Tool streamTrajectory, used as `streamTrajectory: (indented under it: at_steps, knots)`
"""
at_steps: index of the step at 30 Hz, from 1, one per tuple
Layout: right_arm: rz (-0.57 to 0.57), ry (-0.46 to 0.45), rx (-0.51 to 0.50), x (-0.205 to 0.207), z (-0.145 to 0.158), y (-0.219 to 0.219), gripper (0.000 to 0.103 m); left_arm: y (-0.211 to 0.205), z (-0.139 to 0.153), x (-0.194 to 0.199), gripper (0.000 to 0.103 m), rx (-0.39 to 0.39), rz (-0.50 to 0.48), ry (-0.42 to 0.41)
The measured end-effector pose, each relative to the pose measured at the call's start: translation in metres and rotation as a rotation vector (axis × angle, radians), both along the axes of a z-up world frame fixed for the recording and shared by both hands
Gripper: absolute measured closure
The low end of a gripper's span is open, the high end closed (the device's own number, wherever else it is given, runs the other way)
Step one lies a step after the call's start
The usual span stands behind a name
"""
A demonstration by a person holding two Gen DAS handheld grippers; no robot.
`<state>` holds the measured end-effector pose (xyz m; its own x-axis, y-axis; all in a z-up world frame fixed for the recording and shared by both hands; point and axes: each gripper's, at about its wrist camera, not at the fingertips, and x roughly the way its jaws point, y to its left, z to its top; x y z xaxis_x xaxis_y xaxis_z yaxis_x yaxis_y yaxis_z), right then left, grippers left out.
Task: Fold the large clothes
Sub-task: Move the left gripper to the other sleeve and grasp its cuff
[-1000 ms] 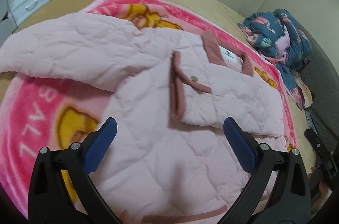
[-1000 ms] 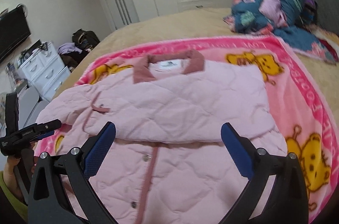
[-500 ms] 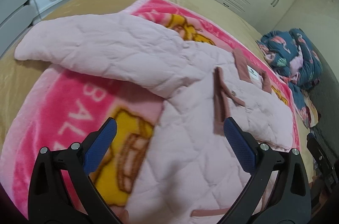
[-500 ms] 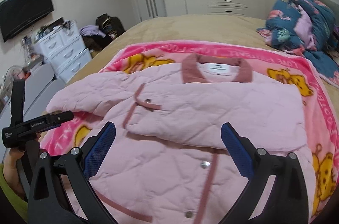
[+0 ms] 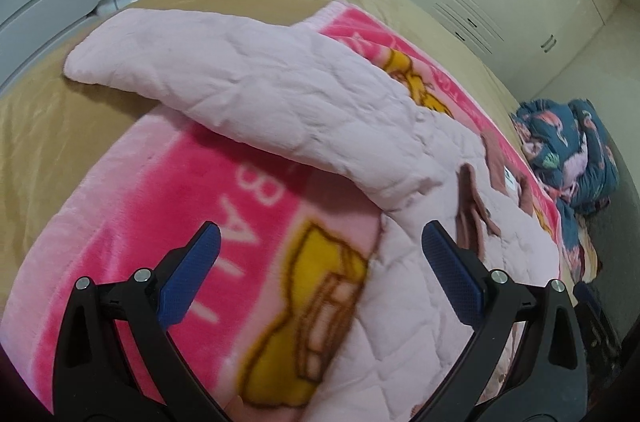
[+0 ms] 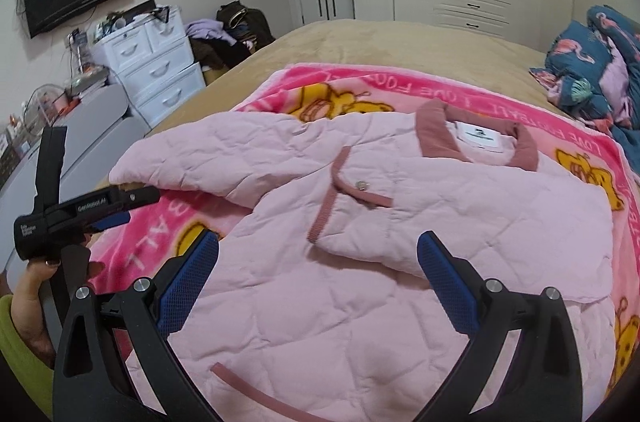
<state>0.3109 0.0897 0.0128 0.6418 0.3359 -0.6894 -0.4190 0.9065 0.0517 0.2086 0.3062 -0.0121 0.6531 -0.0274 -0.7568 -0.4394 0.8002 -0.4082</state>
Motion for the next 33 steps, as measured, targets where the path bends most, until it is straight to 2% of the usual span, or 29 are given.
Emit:
streamTrajectory:
  at_steps: [9,17,20,23,33]
  knots:
    - [0.070,0.034,-0.033,-0.002,-0.019,0.033,0.004,0.040,-0.013,-0.004,0.009,-0.014,0.074,0.015]
    - [0.117,0.047,-0.050,-0.005,-0.031,0.059,0.004,0.086,-0.034,-0.002,0.009,-0.071,0.182,0.005]
    - [0.125,0.044,-0.053,-0.004,-0.034,0.065,0.004,0.100,-0.039,0.001,0.009,-0.050,0.218,0.007]
    - [0.123,0.047,-0.048,-0.002,-0.036,0.067,0.004,0.113,-0.044,0.005,0.009,-0.061,0.246,-0.002]
    - [0.089,0.079,-0.050,0.002,-0.047,0.055,0.004,0.164,-0.062,0.015,0.009,-0.187,0.364,-0.083]
